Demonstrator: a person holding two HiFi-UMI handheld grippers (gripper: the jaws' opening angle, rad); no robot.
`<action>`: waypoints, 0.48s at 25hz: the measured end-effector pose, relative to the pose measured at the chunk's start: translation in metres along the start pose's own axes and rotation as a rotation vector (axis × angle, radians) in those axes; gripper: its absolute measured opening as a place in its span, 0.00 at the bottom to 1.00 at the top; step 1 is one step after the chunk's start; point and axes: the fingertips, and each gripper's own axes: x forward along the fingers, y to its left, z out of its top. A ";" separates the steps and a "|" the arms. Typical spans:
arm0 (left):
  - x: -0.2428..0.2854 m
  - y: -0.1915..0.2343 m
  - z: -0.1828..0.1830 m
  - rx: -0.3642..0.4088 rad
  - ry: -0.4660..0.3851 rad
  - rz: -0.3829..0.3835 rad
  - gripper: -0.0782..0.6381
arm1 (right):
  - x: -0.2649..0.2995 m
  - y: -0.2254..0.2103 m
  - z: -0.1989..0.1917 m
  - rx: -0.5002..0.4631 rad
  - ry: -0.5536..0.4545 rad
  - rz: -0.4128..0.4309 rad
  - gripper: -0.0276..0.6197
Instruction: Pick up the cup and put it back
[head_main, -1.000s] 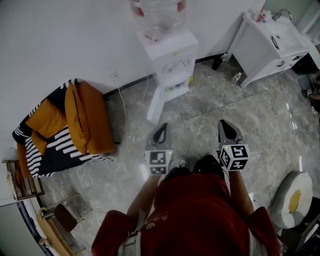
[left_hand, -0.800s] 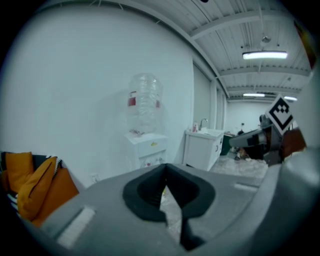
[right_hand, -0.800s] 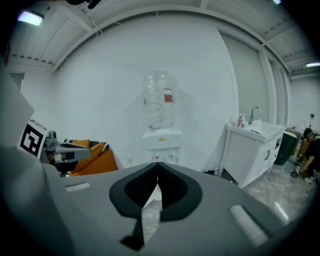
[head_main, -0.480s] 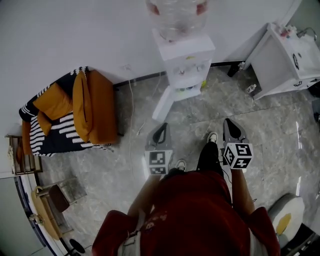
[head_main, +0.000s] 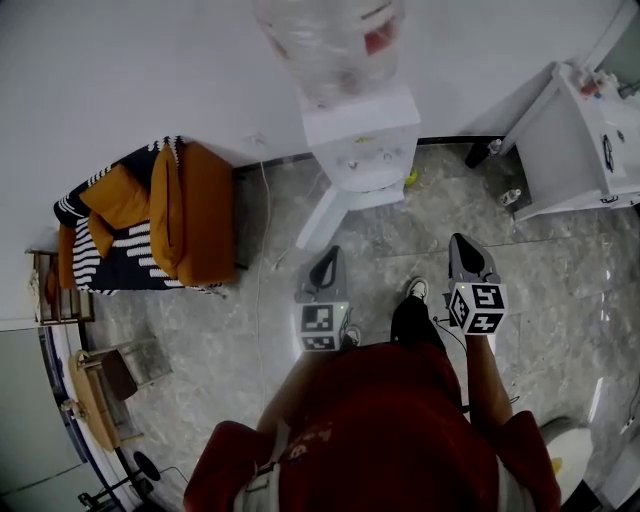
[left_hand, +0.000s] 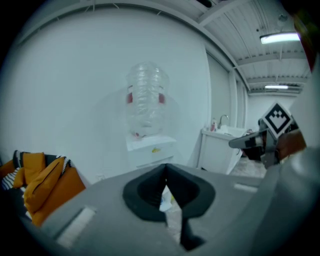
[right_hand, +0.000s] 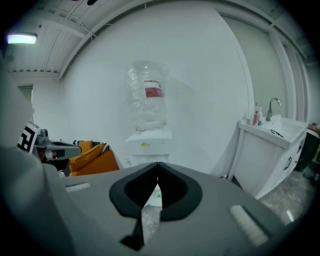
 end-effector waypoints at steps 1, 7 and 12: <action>0.007 -0.005 0.003 0.003 0.007 0.008 0.11 | 0.003 -0.012 0.003 0.002 0.000 0.001 0.04; 0.043 -0.033 0.025 0.013 0.029 0.059 0.11 | 0.019 -0.073 0.018 0.025 -0.006 0.022 0.04; 0.066 -0.050 0.041 0.018 0.034 0.096 0.11 | 0.035 -0.106 0.026 0.044 -0.008 0.051 0.04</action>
